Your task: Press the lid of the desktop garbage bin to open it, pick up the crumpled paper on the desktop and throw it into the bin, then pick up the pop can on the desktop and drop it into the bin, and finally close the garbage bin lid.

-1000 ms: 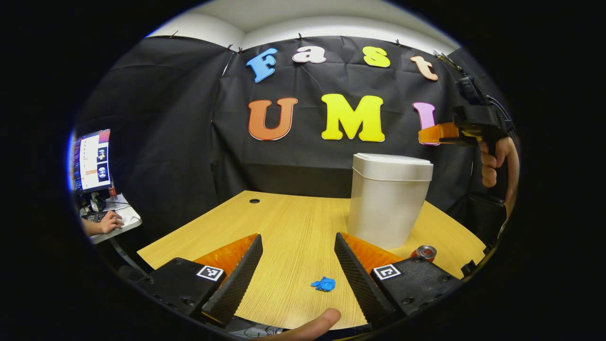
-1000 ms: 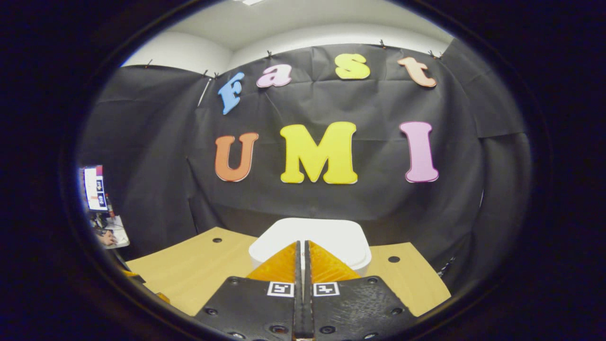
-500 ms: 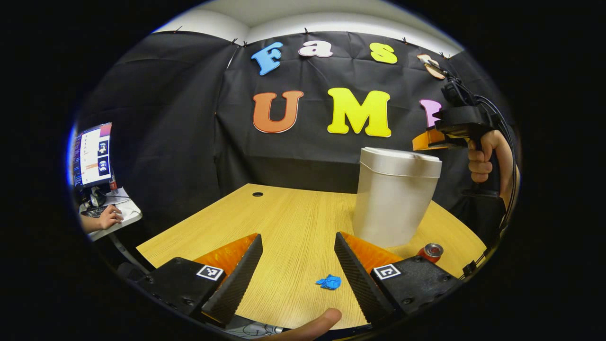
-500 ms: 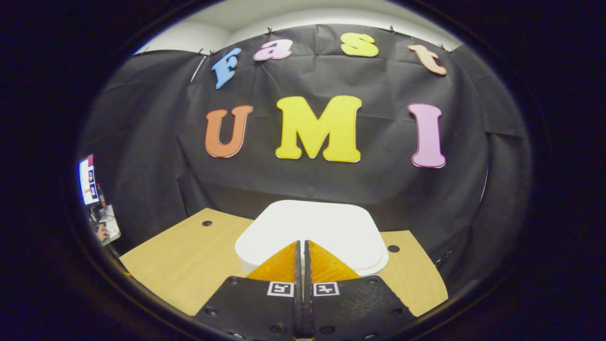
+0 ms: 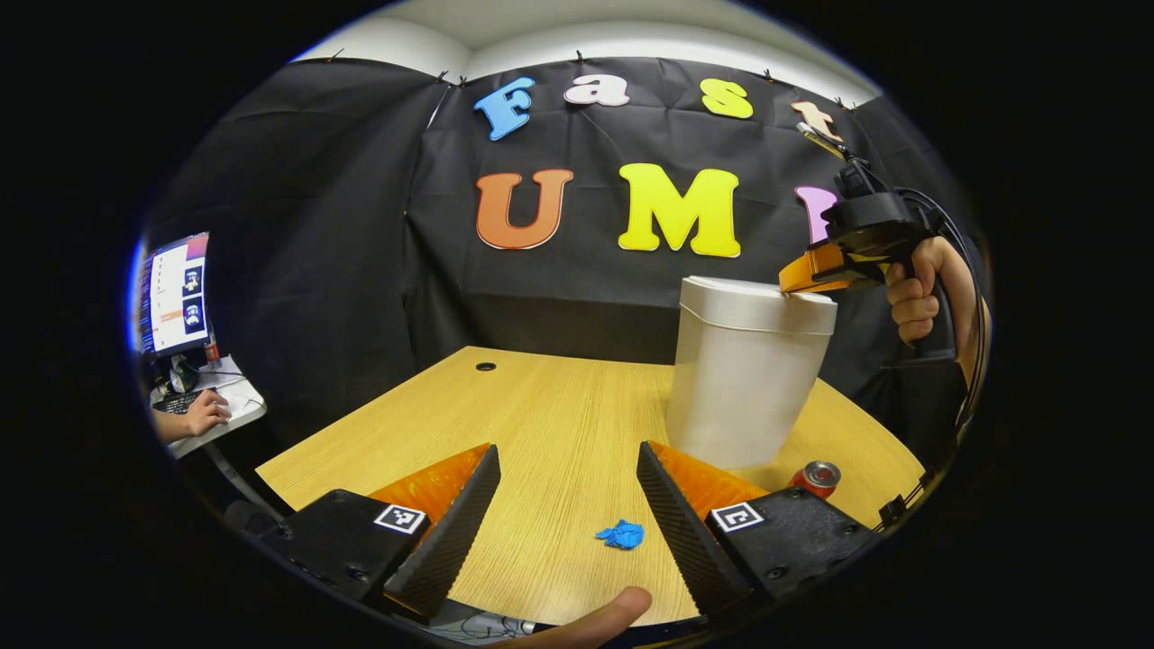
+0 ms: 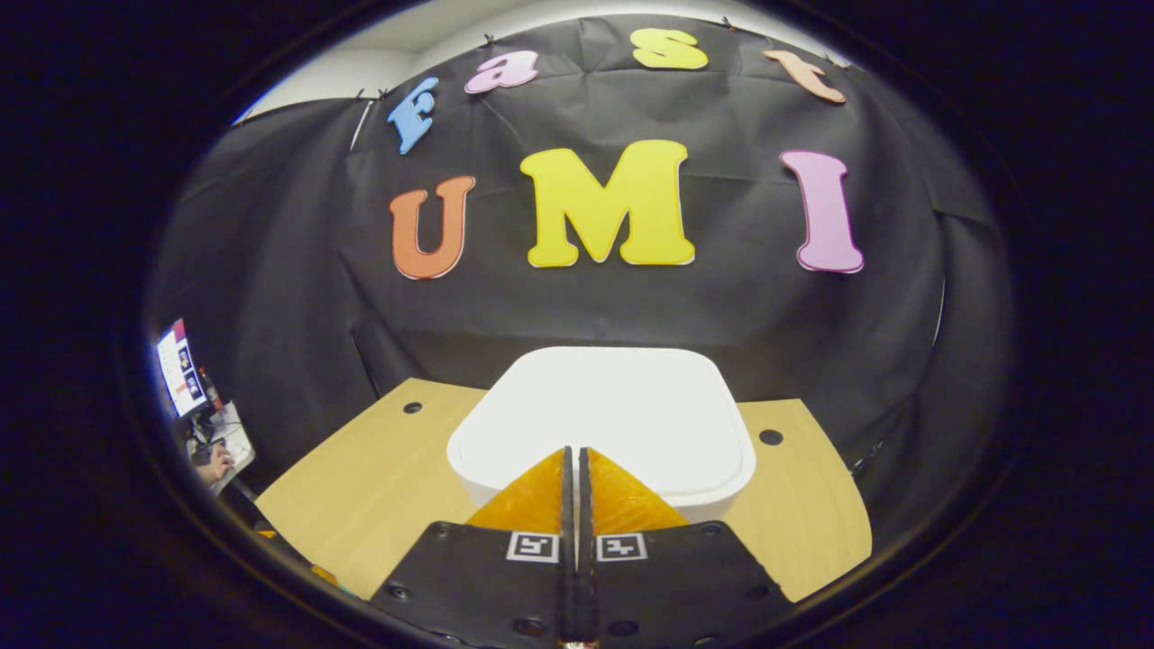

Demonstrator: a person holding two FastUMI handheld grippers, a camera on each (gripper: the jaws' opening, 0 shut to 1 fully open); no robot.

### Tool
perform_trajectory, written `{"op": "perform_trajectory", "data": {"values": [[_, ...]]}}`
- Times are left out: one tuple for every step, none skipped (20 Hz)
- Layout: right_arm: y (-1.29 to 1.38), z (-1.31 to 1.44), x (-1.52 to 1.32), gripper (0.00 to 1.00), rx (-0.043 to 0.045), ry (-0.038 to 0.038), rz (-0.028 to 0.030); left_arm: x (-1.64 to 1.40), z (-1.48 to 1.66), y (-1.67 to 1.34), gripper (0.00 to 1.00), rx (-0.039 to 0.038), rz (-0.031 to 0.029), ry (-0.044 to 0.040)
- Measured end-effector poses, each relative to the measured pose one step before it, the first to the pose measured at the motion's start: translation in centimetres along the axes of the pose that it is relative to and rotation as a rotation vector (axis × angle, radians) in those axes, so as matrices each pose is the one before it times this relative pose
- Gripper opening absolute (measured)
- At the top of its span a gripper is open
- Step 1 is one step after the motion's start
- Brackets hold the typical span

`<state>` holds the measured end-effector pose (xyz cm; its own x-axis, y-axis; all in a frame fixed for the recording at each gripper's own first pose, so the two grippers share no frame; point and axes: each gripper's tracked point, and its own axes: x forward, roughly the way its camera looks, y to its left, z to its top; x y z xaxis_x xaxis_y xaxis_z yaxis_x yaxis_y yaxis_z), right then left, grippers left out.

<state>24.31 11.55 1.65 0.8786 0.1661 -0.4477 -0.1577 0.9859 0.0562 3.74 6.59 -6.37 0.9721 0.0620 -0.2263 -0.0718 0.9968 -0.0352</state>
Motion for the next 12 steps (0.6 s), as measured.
{"op": "perform_trajectory", "data": {"values": [[-0.061, -0.094, -0.384, 0.01, -0.01801, -0.01464, -0.00602, -0.076, 0.127, 0.038, 0.99, 0.00362, 0.00259, -0.00626], [-0.688, 0.317, -0.726, 0.01, -0.01551, -0.02312, -0.03939, -0.139, 0.047, 0.084, 0.99, 0.00832, 0.00515, -0.00405], [0.061, 0.151, -0.54, 0.01, -0.01618, -0.02809, -0.006, -0.005, 0.119, 0.009, 0.99, 0.01048, 0.00429, -0.00391], [0.223, 0.068, -0.586, 0.0, -0.01484, -0.02334, 0.01017, -0.045, 0.054, -0.032, 0.99, 0.00893, 0.00209, -0.00423], [-0.004, -0.482, -0.608, 0.0, -0.01233, -0.01314, -0.00807, 0.032, 0.097, -0.09, 0.99, 0.00676, -0.00027, -0.00432], [0.156, -0.077, -0.756, 0.0, 0.00018, -0.02305, 0.0049, 0.004, -0.012, -0.044, 0.99, 0.00411, -0.00064, -0.00216], [0.349, -0.218, -0.827, 0.0, 0.00185, -0.01684, 0.00995, 0.043, -0.096, -0.18, 0.99, 0.00215, -0.0013, 0.00256], [0.131, -0.247, -0.838, 0.0, 0.00248, -0.0138, 0.00802, 0.008, -0.206, -0.126, 0.98, 0.00219, -0.00312, 0.00403], [0.199, -0.381, -0.885, 0.0, 0.00169, -0.01556, 0.0106, 0.082, -0.11, -0.058, 0.98, 0.00296, -0.00208, 0.00397], [0.321, -0.314, -0.788, 0.0, -0.00775, -0.01244, 0.01196, 0.087, -0.065, -0.079, 0.98, 0.00408, -0.00064, 0.00304], [0.074, -0.612, -0.789, 0.0, -0.00687, -0.00705, 0.00284, 0.206, -0.117, -0.095, 0.99, 0.00524, -0.0027, 0.00396], [0.313, -0.455, -0.845, 0.0, -0.00473, -0.00865, 0.01338, 0.215, -0.324, -0.447, 0.98, 0.01222, -0.018, 0.01087]]}}
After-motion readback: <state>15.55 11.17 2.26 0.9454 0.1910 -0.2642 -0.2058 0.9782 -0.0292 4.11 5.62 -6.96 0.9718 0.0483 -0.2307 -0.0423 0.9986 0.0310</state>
